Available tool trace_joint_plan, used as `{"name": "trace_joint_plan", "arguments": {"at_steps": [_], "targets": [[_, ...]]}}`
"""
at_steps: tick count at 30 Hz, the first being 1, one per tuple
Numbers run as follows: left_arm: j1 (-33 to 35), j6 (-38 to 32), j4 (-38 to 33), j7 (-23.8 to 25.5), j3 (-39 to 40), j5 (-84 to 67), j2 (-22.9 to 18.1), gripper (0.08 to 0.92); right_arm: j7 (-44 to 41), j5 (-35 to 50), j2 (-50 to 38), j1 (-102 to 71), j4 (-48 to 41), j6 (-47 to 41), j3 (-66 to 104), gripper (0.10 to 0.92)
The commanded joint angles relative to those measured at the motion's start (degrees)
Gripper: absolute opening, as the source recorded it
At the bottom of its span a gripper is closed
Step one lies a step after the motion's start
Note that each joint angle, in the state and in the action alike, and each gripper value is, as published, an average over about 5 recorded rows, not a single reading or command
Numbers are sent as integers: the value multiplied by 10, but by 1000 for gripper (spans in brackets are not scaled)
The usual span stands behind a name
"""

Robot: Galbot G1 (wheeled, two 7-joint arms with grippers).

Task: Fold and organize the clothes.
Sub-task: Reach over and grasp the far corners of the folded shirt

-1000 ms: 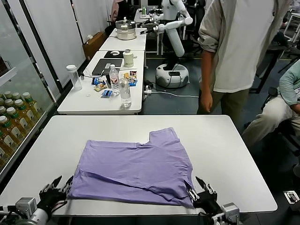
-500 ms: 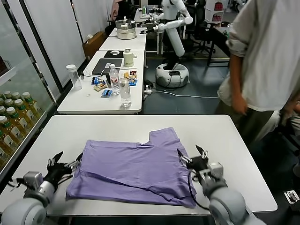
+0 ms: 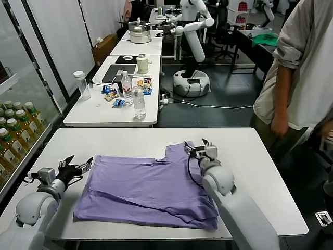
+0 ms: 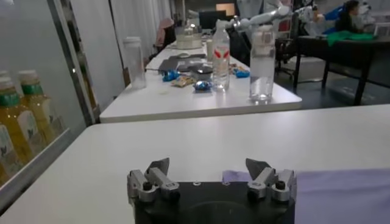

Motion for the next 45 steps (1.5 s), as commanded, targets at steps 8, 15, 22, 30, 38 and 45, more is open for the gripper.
{"name": "trace_joint_plan", "arguments": {"at_steps": [8,15,22,30,38,45], "targets": [[-107,-17,141,79,55,46,-9,823,-7,-8,42,50,-130,22,1,823],[-107,-15,149,89,55,47,-9,823,-4,0,46,50,-133,23,2,823],[-112,-17,153,98,58,46,-13,823,-2,3,47,47,-135,22,3,823],[-126,-15,176,95,65,59,-20,823,5,9,48,45,-131,22,5,823],[-121,-7,174,104,65,61,-21,814,0,12,51,50,-142,24,7,807],[-117,-7,171,117,64,57,-26,649,-9,19,57,50,-150,23,6,627]]}}
